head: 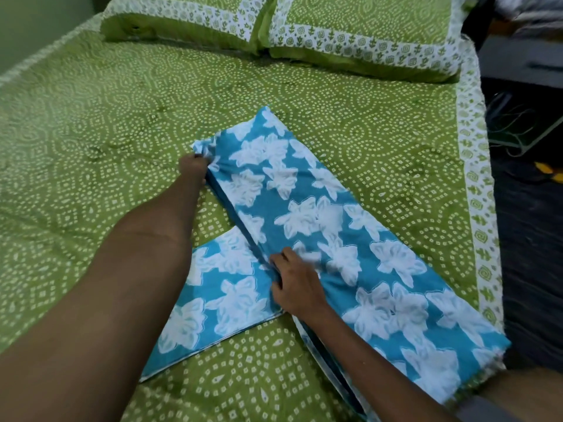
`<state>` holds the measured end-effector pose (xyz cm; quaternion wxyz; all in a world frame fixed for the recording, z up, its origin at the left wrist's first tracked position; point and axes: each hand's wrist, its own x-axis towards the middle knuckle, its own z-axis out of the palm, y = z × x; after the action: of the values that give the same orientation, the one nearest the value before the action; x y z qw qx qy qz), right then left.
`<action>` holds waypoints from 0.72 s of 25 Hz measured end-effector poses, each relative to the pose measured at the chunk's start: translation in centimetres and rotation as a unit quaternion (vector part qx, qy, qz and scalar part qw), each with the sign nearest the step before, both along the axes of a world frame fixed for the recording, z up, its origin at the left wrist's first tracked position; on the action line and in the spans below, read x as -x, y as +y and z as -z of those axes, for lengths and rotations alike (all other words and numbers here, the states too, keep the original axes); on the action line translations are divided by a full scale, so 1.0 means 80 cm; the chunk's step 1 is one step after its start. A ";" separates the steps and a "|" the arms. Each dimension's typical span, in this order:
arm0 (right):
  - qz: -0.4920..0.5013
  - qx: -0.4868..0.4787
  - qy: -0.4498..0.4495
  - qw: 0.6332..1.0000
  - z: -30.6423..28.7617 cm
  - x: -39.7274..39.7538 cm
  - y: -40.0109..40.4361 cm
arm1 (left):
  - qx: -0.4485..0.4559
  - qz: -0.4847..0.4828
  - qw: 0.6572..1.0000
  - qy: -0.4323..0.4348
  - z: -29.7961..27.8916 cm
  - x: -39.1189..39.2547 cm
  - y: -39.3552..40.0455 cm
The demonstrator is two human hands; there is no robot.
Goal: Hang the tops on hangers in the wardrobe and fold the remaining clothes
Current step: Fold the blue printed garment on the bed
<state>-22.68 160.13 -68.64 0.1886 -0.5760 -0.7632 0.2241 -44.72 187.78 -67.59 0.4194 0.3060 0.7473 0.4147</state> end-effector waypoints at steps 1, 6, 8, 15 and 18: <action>-0.035 0.053 0.005 0.998 -0.003 -0.008 0.000 | 0.016 0.001 1.000 0.017 0.000 0.000 -0.003; 0.070 0.026 0.148 0.986 -0.029 -0.027 0.050 | -0.149 0.047 0.951 0.267 -0.069 -0.104 -0.061; -0.006 -0.005 0.022 1.000 -0.013 -0.035 0.081 | -0.262 0.225 0.905 0.249 -0.048 -0.156 -0.108; 0.107 0.003 -0.142 0.984 0.034 -0.073 0.167 | -0.101 0.427 0.731 0.523 0.046 -0.133 -0.117; -0.082 -0.051 -0.159 0.983 0.033 -0.063 0.193 | -0.120 0.443 0.704 0.542 0.036 -0.120 -0.074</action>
<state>-17.66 175.56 -71.24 0.0750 -0.5297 -0.8384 0.1045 -35.10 181.85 -70.47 0.0376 0.8213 0.5684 0.0299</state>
